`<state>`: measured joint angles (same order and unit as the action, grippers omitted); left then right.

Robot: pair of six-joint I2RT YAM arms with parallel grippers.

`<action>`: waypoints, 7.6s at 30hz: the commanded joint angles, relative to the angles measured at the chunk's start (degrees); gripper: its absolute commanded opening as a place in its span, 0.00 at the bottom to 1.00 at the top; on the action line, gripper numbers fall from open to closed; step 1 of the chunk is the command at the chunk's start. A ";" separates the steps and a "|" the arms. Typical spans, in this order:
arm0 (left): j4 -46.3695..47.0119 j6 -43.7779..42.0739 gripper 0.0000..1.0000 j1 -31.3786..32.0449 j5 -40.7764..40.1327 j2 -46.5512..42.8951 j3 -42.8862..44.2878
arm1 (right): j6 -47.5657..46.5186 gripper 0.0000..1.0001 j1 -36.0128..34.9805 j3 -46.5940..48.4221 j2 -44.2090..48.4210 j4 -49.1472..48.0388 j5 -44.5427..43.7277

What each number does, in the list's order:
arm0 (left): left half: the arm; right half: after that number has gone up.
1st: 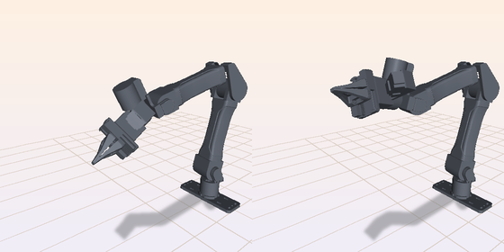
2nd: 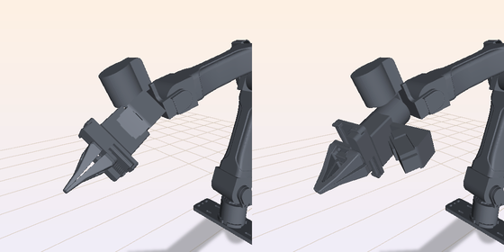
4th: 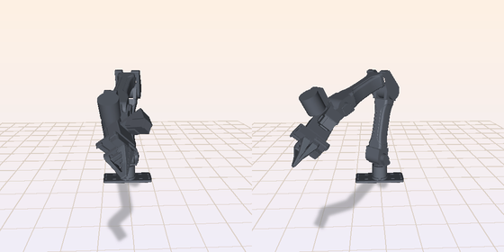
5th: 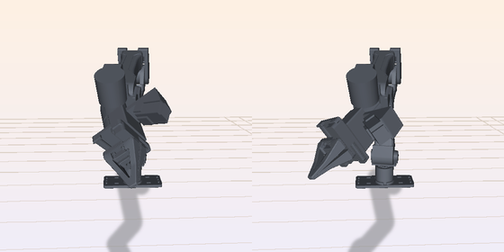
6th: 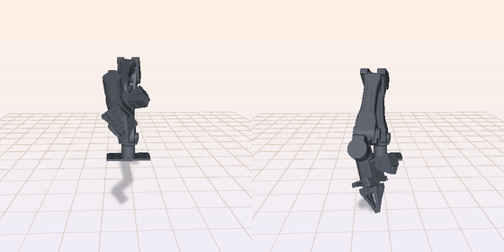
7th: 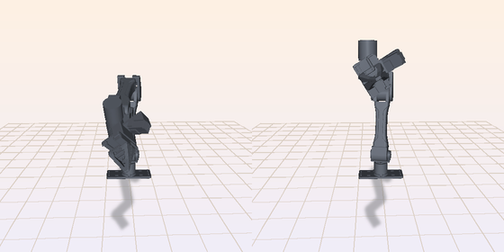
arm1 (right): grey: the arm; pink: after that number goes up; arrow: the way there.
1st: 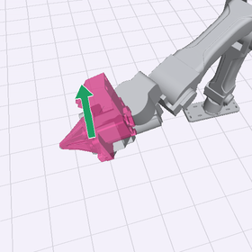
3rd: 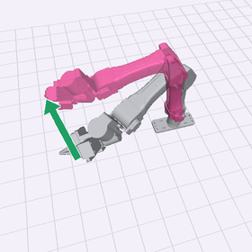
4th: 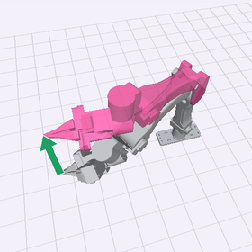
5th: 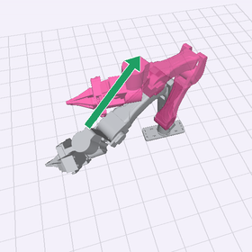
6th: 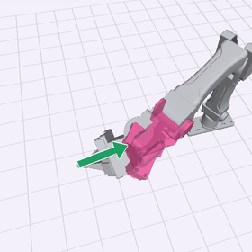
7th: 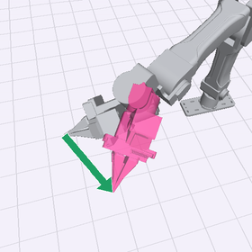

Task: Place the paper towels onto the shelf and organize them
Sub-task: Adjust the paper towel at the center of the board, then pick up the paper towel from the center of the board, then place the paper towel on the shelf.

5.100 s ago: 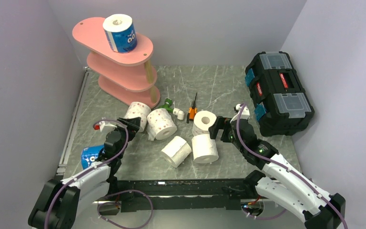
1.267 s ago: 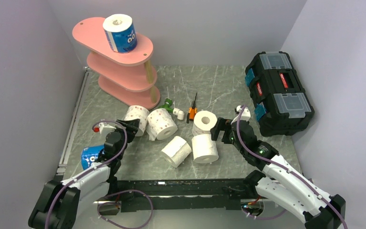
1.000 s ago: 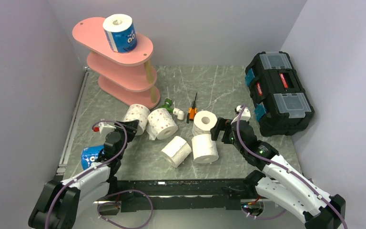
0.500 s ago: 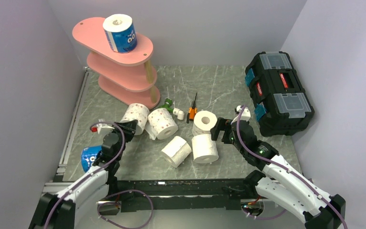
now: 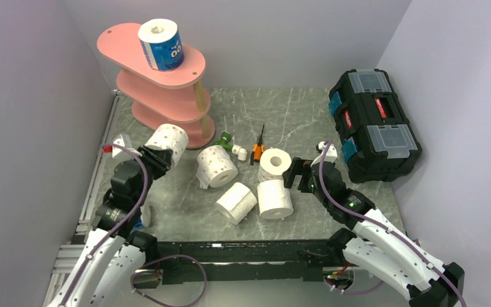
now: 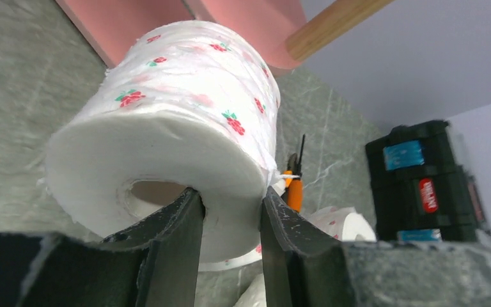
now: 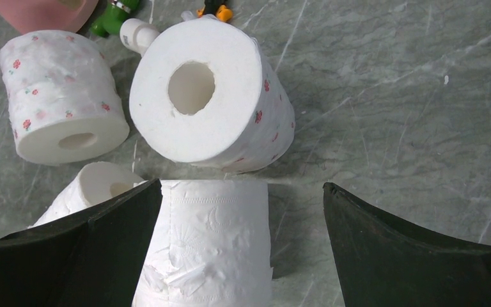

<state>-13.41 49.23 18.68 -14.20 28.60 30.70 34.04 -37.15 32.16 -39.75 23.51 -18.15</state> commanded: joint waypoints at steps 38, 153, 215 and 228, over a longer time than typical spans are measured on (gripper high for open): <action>-35.12 -33.74 0.61 17.12 -3.83 46.51 30.55 | -0.56 0.99 0.06 -0.99 2.26 -2.59 -1.08; -33.08 3.49 0.25 -13.47 9.44 19.84 17.32 | 0.40 0.99 0.06 -0.76 0.22 -2.42 -2.38; -24.90 10.12 0.32 -16.73 11.71 50.44 59.81 | 0.41 0.99 0.07 -1.29 1.64 -1.75 -3.56; -24.12 9.71 0.48 -16.72 12.09 50.26 58.13 | 0.23 0.99 0.06 -1.28 1.17 -2.05 -3.56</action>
<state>-42.19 58.19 2.11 -2.83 79.79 88.29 34.09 -37.15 31.09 -38.57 22.72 -20.69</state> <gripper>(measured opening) 0.466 0.991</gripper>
